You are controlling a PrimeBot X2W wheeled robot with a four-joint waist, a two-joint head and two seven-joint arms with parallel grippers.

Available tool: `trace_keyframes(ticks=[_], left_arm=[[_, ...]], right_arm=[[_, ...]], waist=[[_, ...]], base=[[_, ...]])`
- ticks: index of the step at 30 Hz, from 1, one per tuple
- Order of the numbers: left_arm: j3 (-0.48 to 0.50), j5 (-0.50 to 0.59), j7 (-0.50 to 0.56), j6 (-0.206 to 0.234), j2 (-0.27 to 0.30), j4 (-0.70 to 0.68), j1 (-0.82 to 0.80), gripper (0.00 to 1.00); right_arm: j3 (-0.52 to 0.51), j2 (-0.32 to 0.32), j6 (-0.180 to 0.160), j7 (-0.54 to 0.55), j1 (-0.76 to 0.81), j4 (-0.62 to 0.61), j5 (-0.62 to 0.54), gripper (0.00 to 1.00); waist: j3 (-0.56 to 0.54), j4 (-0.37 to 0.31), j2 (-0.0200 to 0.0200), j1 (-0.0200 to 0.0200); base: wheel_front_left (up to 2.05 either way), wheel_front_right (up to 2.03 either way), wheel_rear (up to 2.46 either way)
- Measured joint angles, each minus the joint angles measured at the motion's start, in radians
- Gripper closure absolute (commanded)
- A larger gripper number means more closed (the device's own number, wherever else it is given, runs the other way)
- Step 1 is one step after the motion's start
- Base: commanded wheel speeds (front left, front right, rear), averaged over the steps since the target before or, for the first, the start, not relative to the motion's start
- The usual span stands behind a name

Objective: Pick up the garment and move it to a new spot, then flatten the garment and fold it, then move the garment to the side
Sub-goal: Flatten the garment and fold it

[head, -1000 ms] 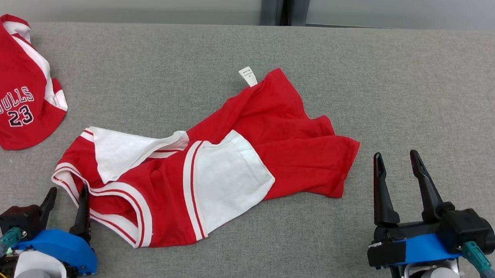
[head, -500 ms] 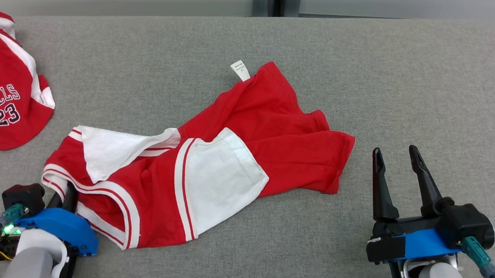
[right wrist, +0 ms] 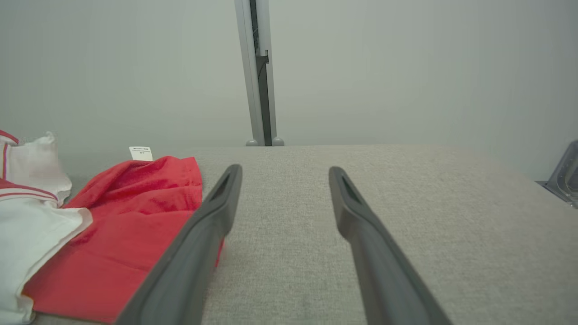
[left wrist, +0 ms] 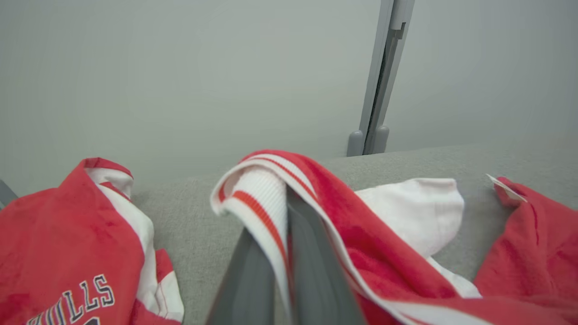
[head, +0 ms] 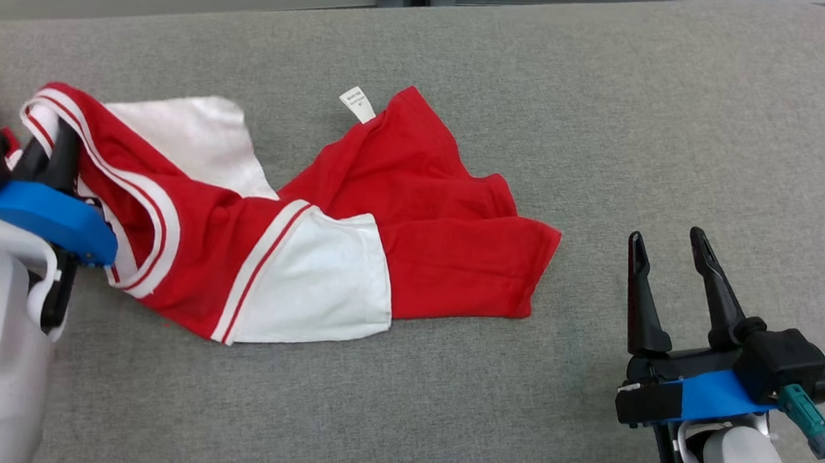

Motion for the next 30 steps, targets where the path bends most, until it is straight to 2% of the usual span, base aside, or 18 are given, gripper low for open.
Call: trace_keyframes(ticks=[7, 8, 9, 10, 15, 20, 30], left_arm=[[-0.017, -0.012, -0.001, -0.001, 0.035, 0.082, -0.059, 1.00], [-0.016, -0.017, -0.001, -0.001, 0.036, 0.087, -0.060, 0.92], [-0.013, -0.017, -0.001, -0.001, 0.036, 0.086, -0.060, 0.37], [-0.010, -0.017, -0.001, -0.001, 0.036, 0.080, -0.059, 0.00], [0.031, -0.019, -0.001, 0.011, 0.028, -0.001, -0.001, 0.00], [0.079, -0.016, -0.001, 0.015, -0.002, -0.139, 0.104, 0.00], [0.136, 0.040, -0.001, 0.026, -0.111, -0.420, 0.354, 0.00]], right_arm=[[0.004, 0.000, 0.000, 0.000, -0.001, 0.001, 0.004, 0.00], [0.004, 0.000, 0.000, 0.000, -0.001, 0.001, 0.005, 0.00], [0.003, 0.000, 0.000, 0.000, -0.001, 0.001, 0.005, 0.00], [0.001, 0.000, 0.000, 0.000, -0.001, 0.001, 0.005, 0.00], [-0.012, 0.000, 0.000, 0.000, 0.001, 0.004, 0.005, 0.00], [-0.011, 0.000, 0.000, 0.000, 0.003, 0.009, 0.003, 0.00], [-0.015, 0.000, 0.000, 0.000, 0.031, 0.014, 0.003, 0.00]], waist=[[0.018, -0.042, 0.0000, 0.0001], [0.020, -0.046, 0.0000, 0.0001], [0.022, -0.048, 0.0000, 0.0001], [0.022, -0.048, 0.0000, 0.0002], [0.011, -0.034, 0.0000, 0.0001], [-0.018, -0.014, 0.0000, 0.0001], [-0.084, 0.028, 0.0000, 0.0000]], base=[[0.00, 0.00, 0.00], [0.00, 0.00, 0.00], [0.00, 0.00, 0.00], [0.00, 0.00, 0.00], [0.00, 0.00, 0.00], [0.00, 0.00, 0.00], [0.00, 0.00, 0.00]])
